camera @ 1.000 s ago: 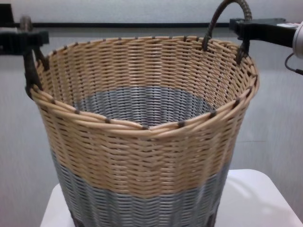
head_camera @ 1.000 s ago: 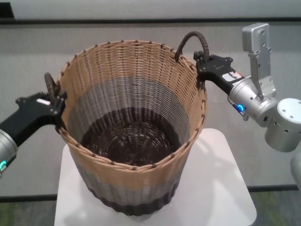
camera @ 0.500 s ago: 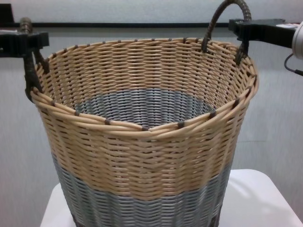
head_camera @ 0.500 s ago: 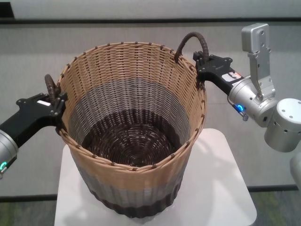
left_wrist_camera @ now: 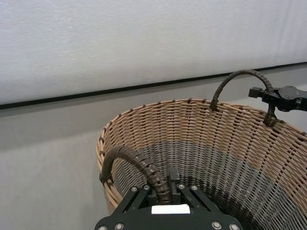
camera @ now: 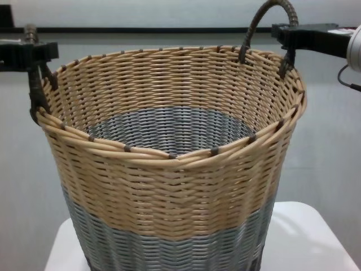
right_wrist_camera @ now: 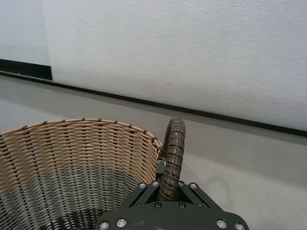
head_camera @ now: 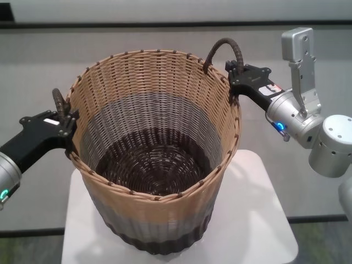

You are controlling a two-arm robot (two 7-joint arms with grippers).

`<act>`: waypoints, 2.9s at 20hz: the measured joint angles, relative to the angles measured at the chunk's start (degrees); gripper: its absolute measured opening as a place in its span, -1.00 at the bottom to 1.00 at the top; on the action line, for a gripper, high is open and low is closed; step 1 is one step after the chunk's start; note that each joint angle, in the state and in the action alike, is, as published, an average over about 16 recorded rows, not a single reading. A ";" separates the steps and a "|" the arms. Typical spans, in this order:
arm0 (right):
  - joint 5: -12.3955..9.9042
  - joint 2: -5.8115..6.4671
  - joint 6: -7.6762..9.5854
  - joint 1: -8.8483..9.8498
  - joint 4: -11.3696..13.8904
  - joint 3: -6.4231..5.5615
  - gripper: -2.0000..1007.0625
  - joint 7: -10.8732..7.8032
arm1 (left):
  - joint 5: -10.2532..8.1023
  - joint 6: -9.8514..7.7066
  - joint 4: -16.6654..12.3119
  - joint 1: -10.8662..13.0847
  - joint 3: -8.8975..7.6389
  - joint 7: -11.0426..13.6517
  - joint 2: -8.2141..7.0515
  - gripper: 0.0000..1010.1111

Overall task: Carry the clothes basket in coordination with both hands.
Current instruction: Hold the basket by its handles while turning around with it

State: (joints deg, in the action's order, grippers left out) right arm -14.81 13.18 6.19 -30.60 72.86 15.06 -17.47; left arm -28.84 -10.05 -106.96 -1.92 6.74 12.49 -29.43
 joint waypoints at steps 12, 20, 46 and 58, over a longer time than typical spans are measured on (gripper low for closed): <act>0.05 0.01 0.06 -0.07 -0.11 0.05 -0.90 -0.04 | -0.11 -0.21 0.09 -0.04 0.07 -0.02 -0.04 -0.65; 0.06 0.00 0.07 -0.10 -0.15 0.08 -0.90 -0.04 | -0.15 -0.25 0.12 -0.05 0.09 -0.02 -0.05 -0.65; 0.06 0.00 0.06 -0.12 -0.18 0.08 -0.90 -0.03 | -0.17 -0.30 0.14 -0.05 0.09 -0.02 -0.05 -0.65; 0.06 0.00 0.06 -0.12 -0.18 0.08 -0.90 -0.03 | -0.17 -0.30 0.14 -0.05 0.09 -0.02 -0.05 -0.65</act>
State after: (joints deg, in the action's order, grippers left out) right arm -14.76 13.18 6.25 -30.72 72.68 15.14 -17.50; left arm -29.01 -10.35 -106.83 -1.97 6.83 12.47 -29.48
